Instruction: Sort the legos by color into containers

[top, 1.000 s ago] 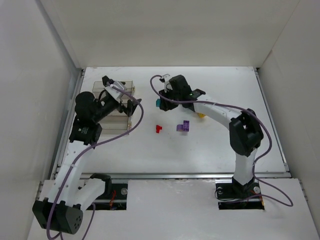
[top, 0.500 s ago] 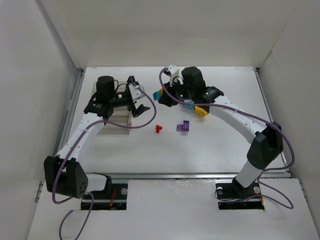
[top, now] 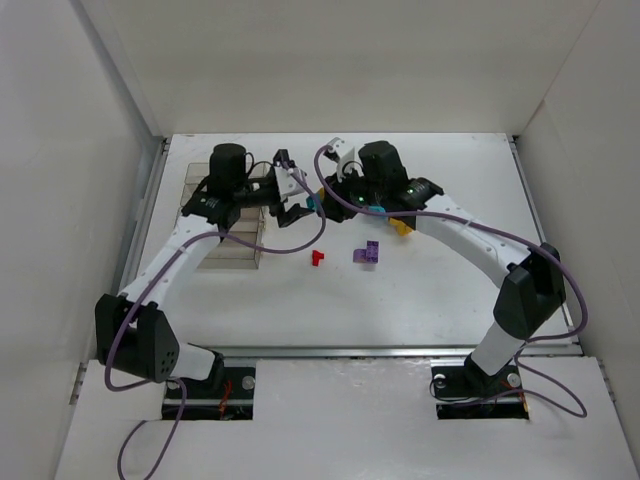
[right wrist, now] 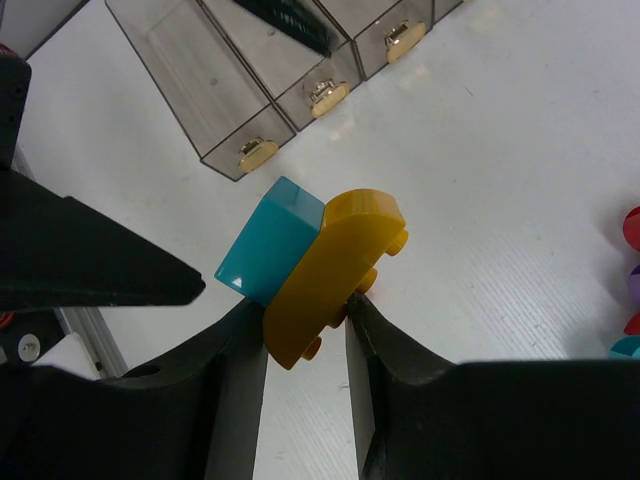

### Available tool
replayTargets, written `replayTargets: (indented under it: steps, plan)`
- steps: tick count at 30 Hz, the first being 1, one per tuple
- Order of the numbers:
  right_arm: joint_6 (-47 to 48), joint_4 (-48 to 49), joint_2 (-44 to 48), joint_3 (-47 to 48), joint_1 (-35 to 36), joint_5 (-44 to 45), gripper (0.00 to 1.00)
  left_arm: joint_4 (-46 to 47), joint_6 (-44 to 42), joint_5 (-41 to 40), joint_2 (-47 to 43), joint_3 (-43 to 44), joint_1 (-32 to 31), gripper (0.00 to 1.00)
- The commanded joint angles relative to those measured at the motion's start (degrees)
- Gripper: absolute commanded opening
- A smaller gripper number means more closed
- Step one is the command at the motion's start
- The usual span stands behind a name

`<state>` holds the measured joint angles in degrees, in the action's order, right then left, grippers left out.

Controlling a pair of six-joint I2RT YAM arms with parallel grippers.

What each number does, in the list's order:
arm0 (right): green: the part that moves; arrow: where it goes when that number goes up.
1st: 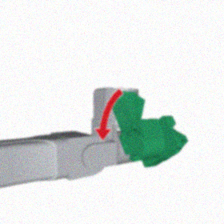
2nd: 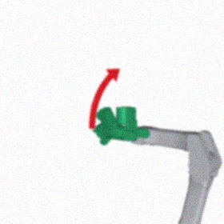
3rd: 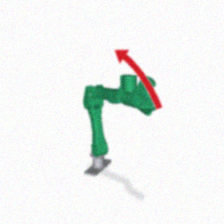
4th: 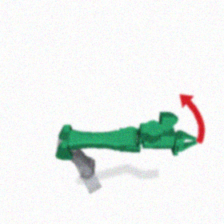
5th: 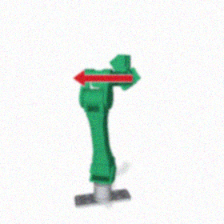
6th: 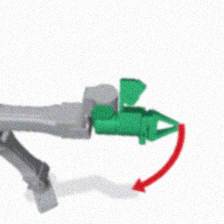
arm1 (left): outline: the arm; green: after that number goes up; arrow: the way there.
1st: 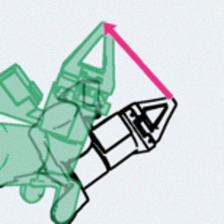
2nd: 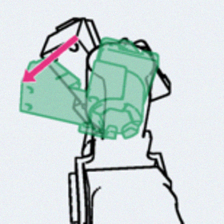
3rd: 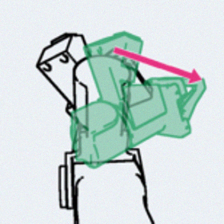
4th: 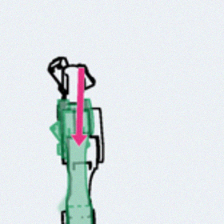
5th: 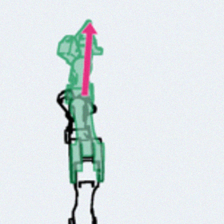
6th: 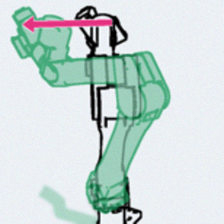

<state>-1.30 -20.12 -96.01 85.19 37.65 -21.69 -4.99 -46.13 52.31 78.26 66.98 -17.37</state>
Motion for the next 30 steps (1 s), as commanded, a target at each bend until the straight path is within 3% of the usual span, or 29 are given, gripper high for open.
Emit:
replayTargets:
  steps: [1,3,7,9,12,23,25,27,30]
  plan:
    - [0.7,1.8,1.9,-0.3,0.7,-1.1,0.0,-3.0,-3.0,2.3,-0.5,2.7,-1.7,0.81]
    - [0.7,1.8,2.4,-0.3,0.7,-1.1,0.0,-3.5,-3.0,1.6,0.1,2.7,-2.4,0.82]
    - [0.7,1.8,2.4,-0.3,0.7,-1.1,0.0,-2.1,-1.4,0.0,0.8,2.7,-2.4,0.68]
    - [1.2,1.8,2.4,-0.9,0.7,-1.1,0.0,-2.1,-1.4,-0.5,1.4,3.2,-2.4,0.56]
    - [1.2,2.3,2.9,-1.4,0.7,-1.1,0.0,-2.7,-2.0,-0.5,1.4,3.2,-2.4,0.48]
    - [1.7,2.3,4.0,-1.4,0.7,-1.1,0.0,-5.3,-3.6,-1.1,2.4,3.2,-3.5,0.47]
    - [1.7,2.3,4.0,-1.4,0.7,-1.1,0.0,-4.7,-2.3,-1.1,2.4,3.2,-3.5,0.54]
    - [1.7,2.3,4.0,-1.4,0.7,-1.6,0.0,-4.2,-1.7,-1.1,2.4,3.2,-3.5,0.54]
    - [1.7,2.3,4.0,-2.0,0.7,-2.1,0.0,-3.6,-1.1,-1.1,2.4,3.2,-4.0,0.44]
